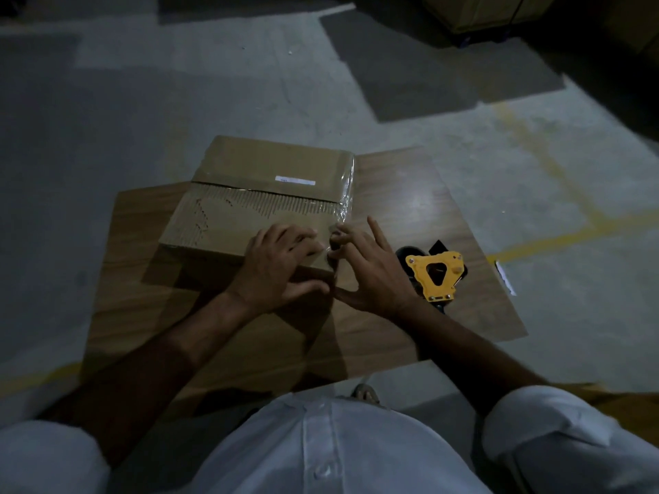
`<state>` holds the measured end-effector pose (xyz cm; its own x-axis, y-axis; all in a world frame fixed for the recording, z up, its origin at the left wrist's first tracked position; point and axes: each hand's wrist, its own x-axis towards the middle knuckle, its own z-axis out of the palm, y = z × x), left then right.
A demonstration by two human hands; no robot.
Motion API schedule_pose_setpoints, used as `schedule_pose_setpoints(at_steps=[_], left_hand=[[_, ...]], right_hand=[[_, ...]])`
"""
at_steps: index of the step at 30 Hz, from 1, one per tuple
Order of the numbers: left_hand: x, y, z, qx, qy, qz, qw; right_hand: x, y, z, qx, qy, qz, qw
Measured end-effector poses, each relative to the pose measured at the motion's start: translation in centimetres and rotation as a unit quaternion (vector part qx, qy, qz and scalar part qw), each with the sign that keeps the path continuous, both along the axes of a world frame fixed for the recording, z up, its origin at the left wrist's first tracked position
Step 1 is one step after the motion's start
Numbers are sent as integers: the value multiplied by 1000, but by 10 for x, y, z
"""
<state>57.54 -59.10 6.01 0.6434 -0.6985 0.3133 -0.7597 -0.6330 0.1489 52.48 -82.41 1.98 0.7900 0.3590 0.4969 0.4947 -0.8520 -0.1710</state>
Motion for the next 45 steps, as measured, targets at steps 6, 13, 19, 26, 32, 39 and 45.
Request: schedule_pose_setpoints(at_steps=[6, 13, 19, 26, 32, 39, 45], left_hand=[[-2, -7, 5, 39, -10, 25, 999], [-6, -23, 18, 75, -15, 51, 996], [-6, -23, 7, 95, -28, 78, 992], [1, 18, 16, 98, 8, 7, 995], [14, 67, 29, 71, 85, -64, 992], [14, 65, 17, 67, 63, -91, 992], [-17, 82, -5, 54, 71, -13, 996]], right_hand=[[0, 4, -5, 33, 19, -5, 999], [11, -4, 7, -10, 35, 18, 999], [0, 9, -7, 11, 51, -29, 998], [-14, 46, -1, 29, 13, -61, 998], [-30, 104, 0, 113, -36, -129, 985], [-36, 119, -14, 72, -58, -160, 983], [-47, 116, 1, 53, 7, -132, 990]])
